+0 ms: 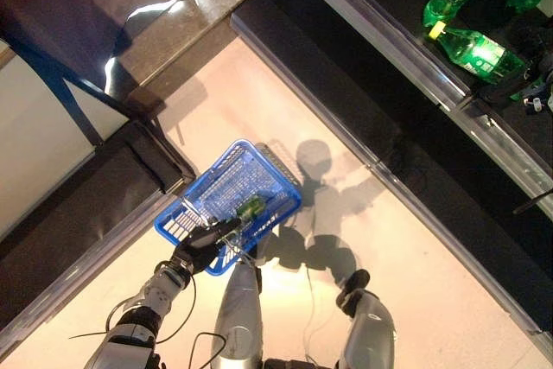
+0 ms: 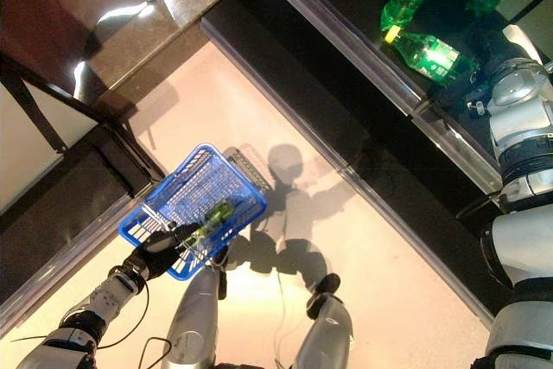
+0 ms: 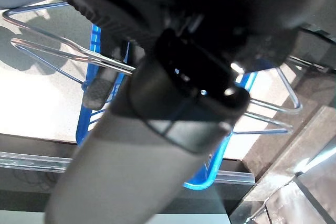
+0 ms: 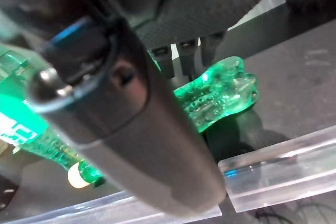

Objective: Pick up the drink and place into the basket.

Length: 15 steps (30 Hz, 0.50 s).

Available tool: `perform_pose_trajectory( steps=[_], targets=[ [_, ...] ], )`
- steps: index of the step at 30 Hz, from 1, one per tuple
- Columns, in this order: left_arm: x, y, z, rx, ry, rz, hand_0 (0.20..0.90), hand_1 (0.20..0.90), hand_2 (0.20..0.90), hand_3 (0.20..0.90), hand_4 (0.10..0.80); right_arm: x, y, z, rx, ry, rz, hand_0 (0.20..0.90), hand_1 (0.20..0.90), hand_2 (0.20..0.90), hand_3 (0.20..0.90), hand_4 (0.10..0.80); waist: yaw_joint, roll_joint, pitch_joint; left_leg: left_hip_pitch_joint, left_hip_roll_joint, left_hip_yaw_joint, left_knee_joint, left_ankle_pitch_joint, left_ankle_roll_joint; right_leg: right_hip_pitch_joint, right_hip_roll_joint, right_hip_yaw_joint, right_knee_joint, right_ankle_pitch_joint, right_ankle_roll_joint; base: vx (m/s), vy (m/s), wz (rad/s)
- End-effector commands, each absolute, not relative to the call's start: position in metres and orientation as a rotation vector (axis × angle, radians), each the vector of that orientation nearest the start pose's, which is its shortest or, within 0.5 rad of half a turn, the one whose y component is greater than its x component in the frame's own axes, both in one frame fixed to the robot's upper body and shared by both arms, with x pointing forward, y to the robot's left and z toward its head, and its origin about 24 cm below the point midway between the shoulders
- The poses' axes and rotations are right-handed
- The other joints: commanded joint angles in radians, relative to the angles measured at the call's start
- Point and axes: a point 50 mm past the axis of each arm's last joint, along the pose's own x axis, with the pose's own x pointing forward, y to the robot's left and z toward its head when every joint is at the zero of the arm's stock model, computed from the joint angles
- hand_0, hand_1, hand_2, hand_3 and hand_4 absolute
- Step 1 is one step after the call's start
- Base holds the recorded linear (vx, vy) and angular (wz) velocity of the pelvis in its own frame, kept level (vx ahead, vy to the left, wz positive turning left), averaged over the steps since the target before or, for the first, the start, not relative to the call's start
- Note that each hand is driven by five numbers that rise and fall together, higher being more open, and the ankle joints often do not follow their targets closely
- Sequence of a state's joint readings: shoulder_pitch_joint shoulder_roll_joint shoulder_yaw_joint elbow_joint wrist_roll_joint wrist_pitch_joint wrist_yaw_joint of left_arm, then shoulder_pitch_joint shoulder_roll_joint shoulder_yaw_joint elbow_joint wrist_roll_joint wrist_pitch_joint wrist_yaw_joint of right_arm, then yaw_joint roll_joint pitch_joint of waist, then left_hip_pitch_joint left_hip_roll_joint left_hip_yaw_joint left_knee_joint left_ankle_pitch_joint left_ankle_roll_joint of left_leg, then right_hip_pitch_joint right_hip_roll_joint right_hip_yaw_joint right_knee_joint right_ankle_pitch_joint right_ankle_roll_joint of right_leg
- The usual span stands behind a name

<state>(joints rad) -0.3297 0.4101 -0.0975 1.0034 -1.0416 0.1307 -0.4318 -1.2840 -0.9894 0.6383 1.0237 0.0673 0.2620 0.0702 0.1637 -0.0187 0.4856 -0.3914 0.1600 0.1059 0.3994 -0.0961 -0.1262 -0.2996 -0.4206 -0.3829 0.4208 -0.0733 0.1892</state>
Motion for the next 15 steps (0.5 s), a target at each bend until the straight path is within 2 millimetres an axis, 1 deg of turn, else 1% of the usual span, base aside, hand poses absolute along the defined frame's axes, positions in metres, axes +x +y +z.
perform_pose_trajectory(
  steps=[1,8,15],
  targets=[
    [0.2227,0.2625,-0.0758,-0.653,0.633,-0.078,0.3,0.3,0.3,0.2,0.1,0.3635,-0.3456,0.3287,-1.049,0.062,-0.517,0.9,0.9,0.9,0.9,0.8,0.049,0.006,-0.084,0.036,0.031,-0.002,-0.129,0.069,0.03,-0.16,-0.041,0.046,0.052,0.091,0.028,0.0,0.0,0.0],
    [0.224,0.2596,-0.076,-0.656,0.634,-0.092,0.3,0.3,0.3,0.2,0.1,0.3653,-0.3468,0.3234,-1.044,0.083,-0.532,0.9,0.9,0.9,0.9,0.8,0.059,0.017,-0.081,0.024,0.024,-0.009,-0.125,0.068,0.032,-0.171,-0.053,0.043,0.061,0.092,0.029,0.0,0.0,0.0],
    [0.2231,0.257,-0.0781,-0.658,0.635,-0.099,0.3,0.3,0.3,0.2,0.1,0.3676,-0.3461,0.3192,-1.085,0.105,-0.546,0.9,0.9,0.9,0.9,0.8,0.064,0.022,-0.079,0.02,0.021,-0.009,-0.124,0.069,0.033,-0.175,-0.057,0.042,0.068,0.091,0.027,0.0,0.0,0.0]
  ],
)
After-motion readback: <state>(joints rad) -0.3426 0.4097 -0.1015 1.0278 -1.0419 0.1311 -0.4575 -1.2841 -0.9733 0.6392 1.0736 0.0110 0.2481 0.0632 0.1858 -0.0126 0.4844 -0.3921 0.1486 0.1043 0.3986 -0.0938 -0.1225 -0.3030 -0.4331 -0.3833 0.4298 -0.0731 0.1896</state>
